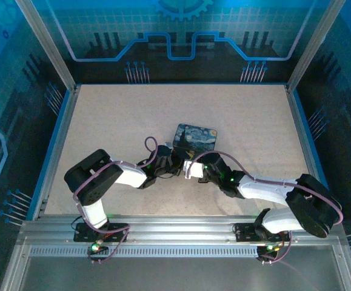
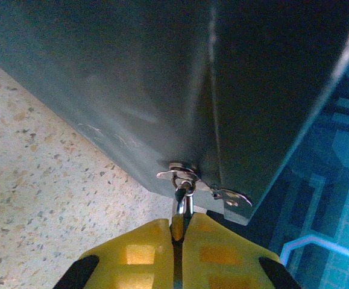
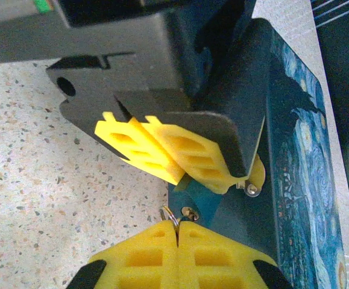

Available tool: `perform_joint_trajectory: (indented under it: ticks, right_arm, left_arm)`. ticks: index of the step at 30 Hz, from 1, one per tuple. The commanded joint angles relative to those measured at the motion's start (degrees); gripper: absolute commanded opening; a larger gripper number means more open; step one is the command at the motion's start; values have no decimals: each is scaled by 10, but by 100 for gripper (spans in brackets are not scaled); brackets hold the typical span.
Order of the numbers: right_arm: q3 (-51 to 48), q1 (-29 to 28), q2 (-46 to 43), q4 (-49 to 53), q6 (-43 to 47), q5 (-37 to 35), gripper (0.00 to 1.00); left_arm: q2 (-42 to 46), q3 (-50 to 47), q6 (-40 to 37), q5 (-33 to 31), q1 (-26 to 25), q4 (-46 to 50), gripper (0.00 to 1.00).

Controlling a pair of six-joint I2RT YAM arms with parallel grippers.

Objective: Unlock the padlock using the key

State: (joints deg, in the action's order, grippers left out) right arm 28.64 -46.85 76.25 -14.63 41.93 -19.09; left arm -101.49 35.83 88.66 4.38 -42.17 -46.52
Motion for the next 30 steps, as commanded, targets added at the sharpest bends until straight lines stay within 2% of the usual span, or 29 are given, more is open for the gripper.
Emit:
perform_joint_trajectory:
  ticks: [1,10,22,30]
  right_arm:
    - [26,-5,1,20,-38,-45,1]
    - [41,-26,15,32,-107,-73,0]
    - [109,-41,44,91,-231,-50,0]
    - [90,-40,59,54,-328,-11,0]
  left_arm:
    - [16,-7,8,-1,-4,-35,0]
    - [19,-9,8,-3,-5,-34,0]
    - [23,-12,11,-5,-5,-35,0]
    - [26,-17,8,-9,-5,-35,0]
